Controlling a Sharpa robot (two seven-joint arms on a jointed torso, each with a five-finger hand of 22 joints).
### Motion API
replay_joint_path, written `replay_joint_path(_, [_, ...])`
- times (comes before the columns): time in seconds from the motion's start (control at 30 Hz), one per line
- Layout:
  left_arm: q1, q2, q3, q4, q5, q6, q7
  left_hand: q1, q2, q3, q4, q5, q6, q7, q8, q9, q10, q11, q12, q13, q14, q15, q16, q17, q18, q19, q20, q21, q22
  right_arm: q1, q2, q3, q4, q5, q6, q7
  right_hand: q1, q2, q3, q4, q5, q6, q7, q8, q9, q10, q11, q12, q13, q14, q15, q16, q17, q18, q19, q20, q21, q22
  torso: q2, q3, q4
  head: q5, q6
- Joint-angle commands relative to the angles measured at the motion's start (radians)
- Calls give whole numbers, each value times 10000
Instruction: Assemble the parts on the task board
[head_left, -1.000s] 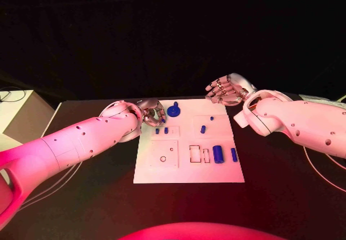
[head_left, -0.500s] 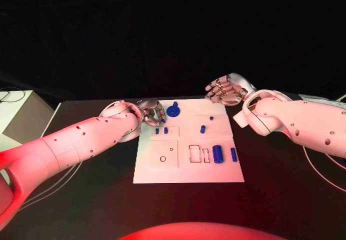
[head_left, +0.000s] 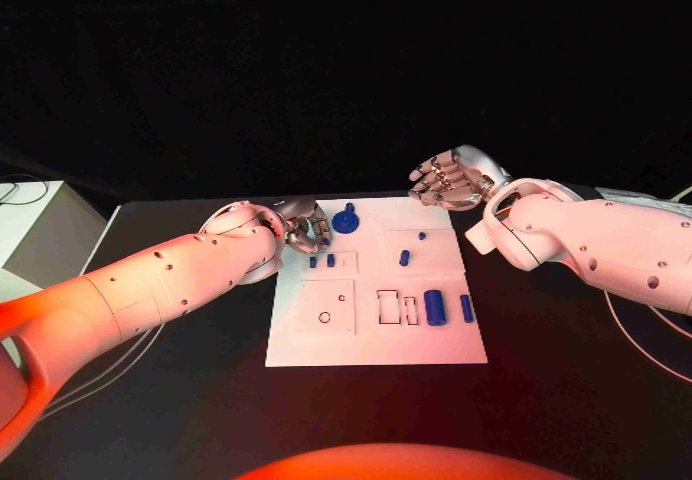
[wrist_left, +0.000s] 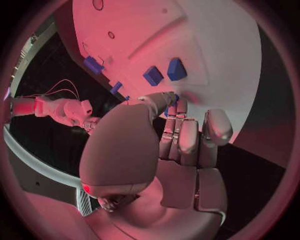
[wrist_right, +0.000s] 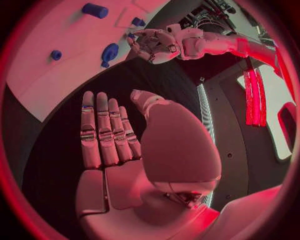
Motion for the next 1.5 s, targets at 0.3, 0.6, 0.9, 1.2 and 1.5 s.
replay_joint_path(0.3, [-51, -22, -61, 40, -39, 167, 17, -126, -48, -40, -94, -63, -104, 9, -82, 5, -37, 26, 21, 64, -63, 4, -56, -27, -68, -77, 23, -58, 4, -1, 2, 5, 1, -115, 98, 88, -73, -32, 72, 13, 59, 61, -19, -75, -16, 38, 19, -61, -25, 56, 30, -61, -17, 140, -36, 43, 10, -22, 3, -8, 7, -14, 5])
replay_joint_path(0.6, [-52, -53, -61, 47, -37, -18, 32, -271, -140, -30, -294, -48, -1322, -115, -1104, -250, -255, 21, 193, 413, -84, 1, -16, -37, -61, -113, 20, -79, -13, -1, 2, 5, -6, -134, 58, 94, -84, -44, 78, 3, 56, 56, -18, -88, -22, 25, 24, -74, -46, 43, 38, -85, -29, 137, -50, 48, 4, -42, 2, -10, 8, -12, 18])
replay_joint_path(0.9, [-53, -93, -61, 43, -35, -163, -1, -303, -150, -73, -320, -50, -1607, -153, -1320, -304, -298, 23, 228, 494, -109, 4, -18, -89, -60, -115, 23, -83, -15, -1, -2, 4, -20, -145, 55, 81, -89, -50, 82, -5, 55, 52, -17, -97, -26, 18, 27, -81, -61, 32, 43, -101, -37, 135, -61, 52, -1, -56, 3, -4, 11, -8, 34])
replay_joint_path(1.2, [-56, -231, -56, 56, -14, -288, -6, -300, -140, -107, -332, -59, -1738, -172, -1406, -322, -306, 19, 247, 530, -126, 1, -25, -134, -53, -133, 23, -102, -43, -8, -17, 4, -93, -956, 546, -194, 196, -27, 362, -460, -199, 170, -158, -163, -47, 220, -139, -105, -301, 1098, -280, 160, -13, 159, 897, -323, 474, -5, 1, -5, -7, -16, 61])
replay_joint_path(1.5, [-57, -751, 271, 160, 1525, -751, 848, -443, -61, -32, -234, -6, -1023, 229, -1011, -102, -832, 242, 164, 608, -1287, 188, -733, -1984, 329, -1501, 177, -1364, -1743, -58, -43, 3, -296, -3238, 1237, -594, 411, 114, 506, -1493, -557, 875, -574, -375, -211, 1395, -666, -676, -437, 4152, -1148, 1940, 1049, 26, 3293, -1470, 2844, 1347, -9, 4, -6, -142, 131])
